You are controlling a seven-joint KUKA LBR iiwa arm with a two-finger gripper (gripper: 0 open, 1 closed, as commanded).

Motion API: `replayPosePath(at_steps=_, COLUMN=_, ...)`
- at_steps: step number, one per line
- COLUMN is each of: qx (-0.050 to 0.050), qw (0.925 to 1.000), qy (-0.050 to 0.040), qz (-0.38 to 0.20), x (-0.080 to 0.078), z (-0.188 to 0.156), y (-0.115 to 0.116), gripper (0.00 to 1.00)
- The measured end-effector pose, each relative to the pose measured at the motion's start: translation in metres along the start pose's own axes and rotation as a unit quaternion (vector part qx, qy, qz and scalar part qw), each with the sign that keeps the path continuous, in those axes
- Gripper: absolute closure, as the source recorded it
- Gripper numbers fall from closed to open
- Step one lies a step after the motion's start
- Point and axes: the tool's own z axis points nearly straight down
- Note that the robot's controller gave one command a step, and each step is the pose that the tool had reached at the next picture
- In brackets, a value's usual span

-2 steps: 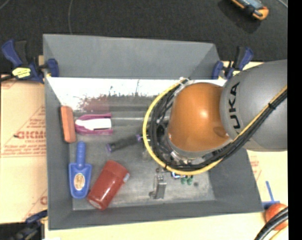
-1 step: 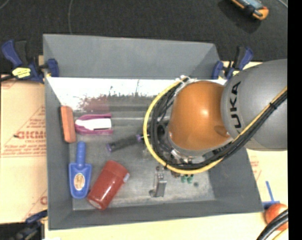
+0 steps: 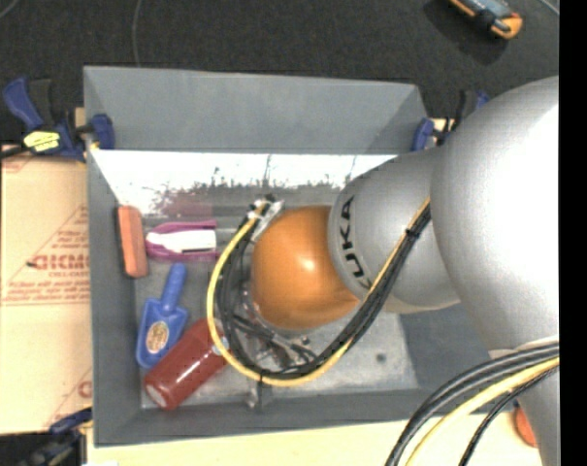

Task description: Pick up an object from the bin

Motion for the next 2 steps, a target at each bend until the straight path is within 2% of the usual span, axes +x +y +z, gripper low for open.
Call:
replayPosePath(at_steps=1, qx=0.0, qw=1.0, qy=0.0024, qz=-0.004, x=0.004, z=-0.072, y=0.013, gripper=0.0)
replayPosePath(at_steps=2, qx=-0.001, qw=0.9597, qy=-0.0056, qz=-0.281, x=-0.031, z=-0.016, y=0.076, gripper=0.0)
